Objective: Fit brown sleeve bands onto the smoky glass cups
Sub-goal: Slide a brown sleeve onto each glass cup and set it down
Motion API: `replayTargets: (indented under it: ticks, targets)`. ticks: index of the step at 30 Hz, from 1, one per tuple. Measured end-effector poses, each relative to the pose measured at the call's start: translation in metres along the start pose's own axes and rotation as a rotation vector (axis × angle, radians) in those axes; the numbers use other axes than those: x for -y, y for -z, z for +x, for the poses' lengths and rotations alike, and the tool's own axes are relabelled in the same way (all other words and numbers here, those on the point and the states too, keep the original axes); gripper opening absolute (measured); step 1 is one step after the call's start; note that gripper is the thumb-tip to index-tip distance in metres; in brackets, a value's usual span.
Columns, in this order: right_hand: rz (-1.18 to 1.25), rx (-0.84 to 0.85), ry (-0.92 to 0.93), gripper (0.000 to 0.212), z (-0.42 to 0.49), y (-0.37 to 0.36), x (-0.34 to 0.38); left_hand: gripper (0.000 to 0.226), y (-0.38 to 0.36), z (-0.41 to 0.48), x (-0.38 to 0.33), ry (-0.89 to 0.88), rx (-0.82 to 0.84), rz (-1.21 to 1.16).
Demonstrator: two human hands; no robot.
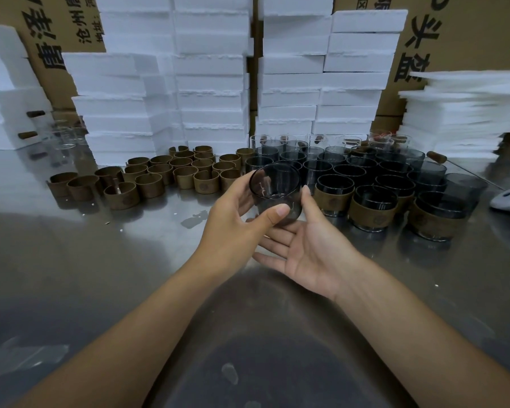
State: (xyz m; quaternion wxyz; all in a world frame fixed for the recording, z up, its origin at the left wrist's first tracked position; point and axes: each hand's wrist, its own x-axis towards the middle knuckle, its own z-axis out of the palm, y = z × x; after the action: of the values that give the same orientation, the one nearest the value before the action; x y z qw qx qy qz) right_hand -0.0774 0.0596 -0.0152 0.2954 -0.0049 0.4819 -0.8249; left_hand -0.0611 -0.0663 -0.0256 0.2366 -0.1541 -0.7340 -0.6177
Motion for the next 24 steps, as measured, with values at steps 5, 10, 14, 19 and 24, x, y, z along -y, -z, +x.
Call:
replayTargets:
  ticks: [5,10,14,19,24]
  targets:
    - [-0.088,-0.095,-0.017,0.061,-0.0017,0.0040,0.0013,0.046,0.0032,0.0012,0.0029,-0.031,0.037,0.070]
    - [-0.023,-0.209,0.091,0.039,-0.0008,0.0042,0.0028,0.047,0.0036,0.0001,0.0030,-0.052,0.036,0.118]
    - [0.082,-0.257,0.205,0.024,0.0001,0.0032,0.0031,0.048,0.0016,0.0002,0.0038,-0.061,0.033,0.116]
    - [0.151,-0.197,0.270,0.021,-0.0002,0.0004,0.0038,0.049,-0.0008,0.0002,0.0025,-0.047,0.033,0.082]
    - [0.208,-0.092,0.262,0.025,-0.0021,-0.0013,0.0045,0.046,-0.0031,-0.0016,-0.0030,0.008,0.047,0.031]
